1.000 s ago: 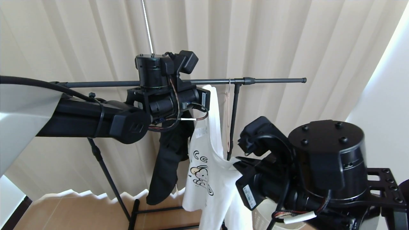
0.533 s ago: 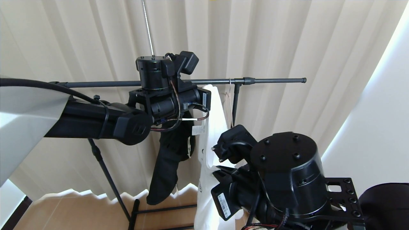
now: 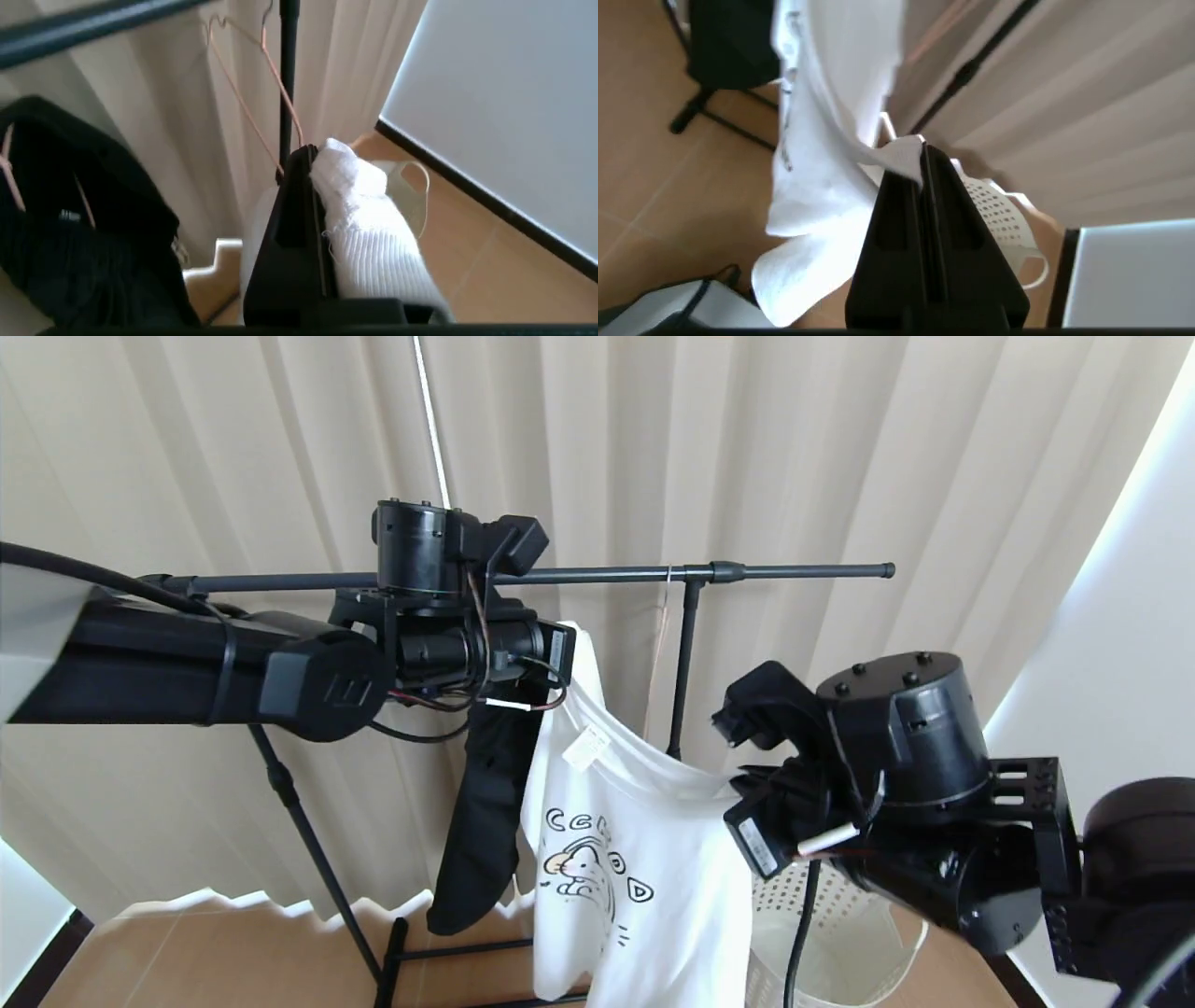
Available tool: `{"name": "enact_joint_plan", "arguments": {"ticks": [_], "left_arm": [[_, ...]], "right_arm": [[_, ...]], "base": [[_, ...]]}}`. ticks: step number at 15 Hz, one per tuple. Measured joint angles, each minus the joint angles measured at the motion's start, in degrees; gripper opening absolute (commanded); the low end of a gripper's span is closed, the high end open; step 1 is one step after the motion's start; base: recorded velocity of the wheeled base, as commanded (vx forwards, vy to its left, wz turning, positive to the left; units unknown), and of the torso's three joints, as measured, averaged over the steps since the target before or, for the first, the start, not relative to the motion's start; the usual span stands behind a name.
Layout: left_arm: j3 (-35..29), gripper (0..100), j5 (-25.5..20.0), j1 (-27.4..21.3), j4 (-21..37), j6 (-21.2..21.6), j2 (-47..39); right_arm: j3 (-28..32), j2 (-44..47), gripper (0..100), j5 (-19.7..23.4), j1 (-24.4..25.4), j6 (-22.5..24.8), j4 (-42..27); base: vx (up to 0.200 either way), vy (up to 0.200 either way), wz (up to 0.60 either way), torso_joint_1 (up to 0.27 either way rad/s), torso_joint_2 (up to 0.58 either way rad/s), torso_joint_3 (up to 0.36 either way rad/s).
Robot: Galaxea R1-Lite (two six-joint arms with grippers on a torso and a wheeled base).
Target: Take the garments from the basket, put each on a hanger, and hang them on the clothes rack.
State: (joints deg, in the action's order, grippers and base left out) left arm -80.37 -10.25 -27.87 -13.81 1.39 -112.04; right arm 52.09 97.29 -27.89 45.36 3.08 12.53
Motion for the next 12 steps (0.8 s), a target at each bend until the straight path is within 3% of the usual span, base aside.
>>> {"name": "enact_joint_plan", "arguments": {"ticks": [2,4,6,8,10,12], "left_arm": [[0.0,0,2.8,0.1,7.4,0.0,2.7],[1.7,0,4.9,-0.1,13.2,0.0,5.4],[5.5,0,5.3,-0.5,14.3,0.2,8.2],[10.4,0,5.7,-3.0,14.3,-0.2,10.1],[14.8,0,7.7,-6.9,14.3,-3.5,10.8],[17.1,0,8.9,-11.2,14.1,-10.3,9.9]], "right_arm": [[3.7,2.1,0,-0.3,-4.2,-2.5,0.0],[9.4,5.4,0,-2.5,-5.8,-9.5,-0.3],[15.5,9.3,0,-5.8,-6.6,-14.6,-0.5],[20.2,12.5,0,-6.3,-7.0,-17.4,-0.1],[23.9,14.7,0,-6.7,-7.0,-22.6,-0.1],[26.4,16.0,0,-6.7,-6.8,-26.1,0.0]], "base": [[0.000,0.000,0.00,0.000,0.00,0.000],[0.000,0.000,0.00,0.000,0.00,0.000],[0.000,0.000,0.00,0.000,0.00,0.000],[0.000,0.000,0.00,0.000,0.00,0.000],[0.000,0.000,0.00,0.000,0.00,0.000],[0.000,0.000,0.00,0.000,0.00,0.000]]}}
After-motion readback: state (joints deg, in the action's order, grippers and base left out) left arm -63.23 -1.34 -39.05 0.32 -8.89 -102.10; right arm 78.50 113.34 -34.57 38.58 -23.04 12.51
